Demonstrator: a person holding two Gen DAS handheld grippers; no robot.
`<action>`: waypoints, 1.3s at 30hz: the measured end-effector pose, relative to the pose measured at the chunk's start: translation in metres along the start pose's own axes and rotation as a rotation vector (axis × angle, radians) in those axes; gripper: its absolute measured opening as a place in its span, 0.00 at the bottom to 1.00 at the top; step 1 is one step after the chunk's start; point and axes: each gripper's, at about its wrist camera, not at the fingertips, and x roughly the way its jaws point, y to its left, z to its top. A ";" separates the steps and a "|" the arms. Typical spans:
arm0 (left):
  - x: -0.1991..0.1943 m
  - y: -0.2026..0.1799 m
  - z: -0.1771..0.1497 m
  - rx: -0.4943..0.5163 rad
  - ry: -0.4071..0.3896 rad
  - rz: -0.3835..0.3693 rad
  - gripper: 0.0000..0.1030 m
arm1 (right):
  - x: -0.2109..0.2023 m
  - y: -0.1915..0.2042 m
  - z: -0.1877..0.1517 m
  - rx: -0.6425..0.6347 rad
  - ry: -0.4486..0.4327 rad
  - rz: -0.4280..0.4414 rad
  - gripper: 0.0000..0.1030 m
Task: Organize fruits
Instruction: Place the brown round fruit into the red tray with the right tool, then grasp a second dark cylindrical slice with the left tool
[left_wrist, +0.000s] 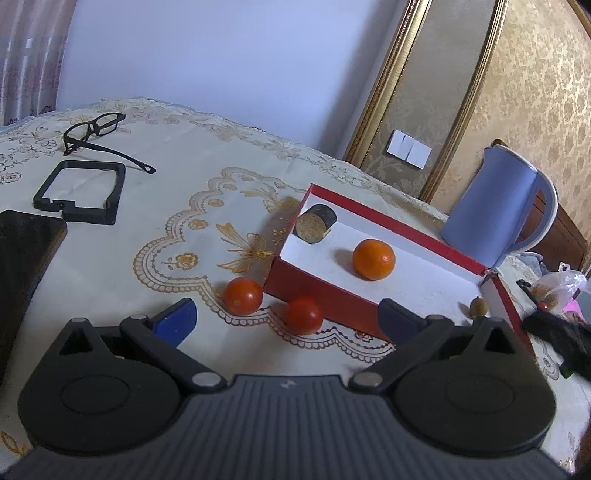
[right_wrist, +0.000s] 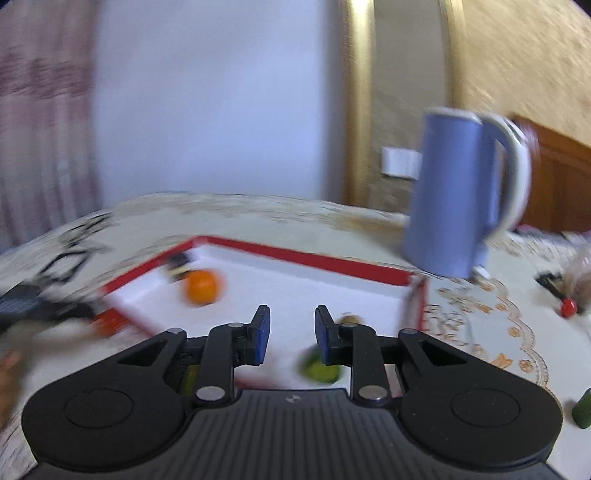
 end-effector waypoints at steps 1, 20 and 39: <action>0.000 0.000 0.000 -0.001 0.000 0.002 1.00 | -0.011 0.009 -0.005 -0.033 -0.008 0.034 0.24; 0.001 0.002 0.000 -0.014 0.015 0.009 1.00 | -0.002 0.061 -0.042 -0.205 0.125 0.165 0.30; -0.022 -0.023 -0.016 0.204 0.082 -0.199 1.00 | -0.038 0.046 -0.041 -0.146 0.051 0.153 0.32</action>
